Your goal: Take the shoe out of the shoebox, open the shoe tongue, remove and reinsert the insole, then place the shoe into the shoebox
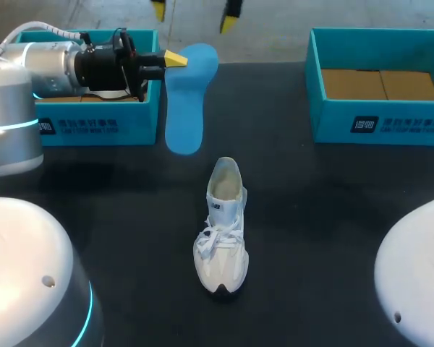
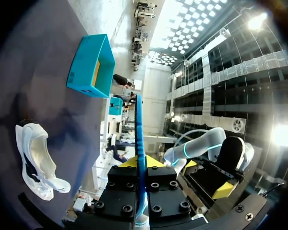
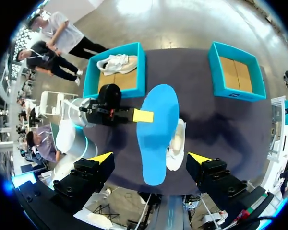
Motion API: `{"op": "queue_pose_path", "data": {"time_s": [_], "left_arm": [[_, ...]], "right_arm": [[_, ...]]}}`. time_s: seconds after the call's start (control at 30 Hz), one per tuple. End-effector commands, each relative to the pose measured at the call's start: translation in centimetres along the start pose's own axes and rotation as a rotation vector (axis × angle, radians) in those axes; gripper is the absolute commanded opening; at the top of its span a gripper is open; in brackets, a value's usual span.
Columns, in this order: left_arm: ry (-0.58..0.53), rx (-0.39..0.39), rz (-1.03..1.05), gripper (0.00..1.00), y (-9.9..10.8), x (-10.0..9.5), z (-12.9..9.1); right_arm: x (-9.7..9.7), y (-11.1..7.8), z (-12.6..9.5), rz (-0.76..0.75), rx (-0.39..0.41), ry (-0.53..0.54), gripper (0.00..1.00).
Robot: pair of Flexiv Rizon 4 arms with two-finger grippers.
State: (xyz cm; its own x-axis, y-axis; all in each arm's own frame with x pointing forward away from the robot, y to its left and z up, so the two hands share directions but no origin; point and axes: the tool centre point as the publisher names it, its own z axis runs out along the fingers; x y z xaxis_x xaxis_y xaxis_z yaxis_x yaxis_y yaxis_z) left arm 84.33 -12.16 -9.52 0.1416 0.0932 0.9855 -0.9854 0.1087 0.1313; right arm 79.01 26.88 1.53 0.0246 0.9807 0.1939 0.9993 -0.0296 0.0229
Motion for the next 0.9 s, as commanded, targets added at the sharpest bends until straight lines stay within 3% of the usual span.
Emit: {"op": "queue_pose_path", "data": {"time_s": [0.03, 0.47, 0.73, 0.9], "left_arm": [[-0.003, 0.002, 0.000, 0.00, 0.1, 0.1, 0.0], [-0.003, 0.002, 0.000, 0.00, 0.1, 0.1, 0.0], [-0.003, 0.002, 0.000, 0.00, 0.1, 0.1, 0.0], [-0.003, 0.002, 0.000, 0.00, 0.1, 0.1, 0.0]], "right_arm": [[2.0, -0.6, 0.8, -0.005, -0.019, -0.252, 1.00], [4.9, -1.5, 2.1, -0.011, -0.047, -0.312, 1.00], [5.1, -1.1, 2.5, -0.011, -0.040, -0.315, 1.00], [4.3, -1.1, 1.7, -0.009, -0.056, -0.233, 1.00]]}}
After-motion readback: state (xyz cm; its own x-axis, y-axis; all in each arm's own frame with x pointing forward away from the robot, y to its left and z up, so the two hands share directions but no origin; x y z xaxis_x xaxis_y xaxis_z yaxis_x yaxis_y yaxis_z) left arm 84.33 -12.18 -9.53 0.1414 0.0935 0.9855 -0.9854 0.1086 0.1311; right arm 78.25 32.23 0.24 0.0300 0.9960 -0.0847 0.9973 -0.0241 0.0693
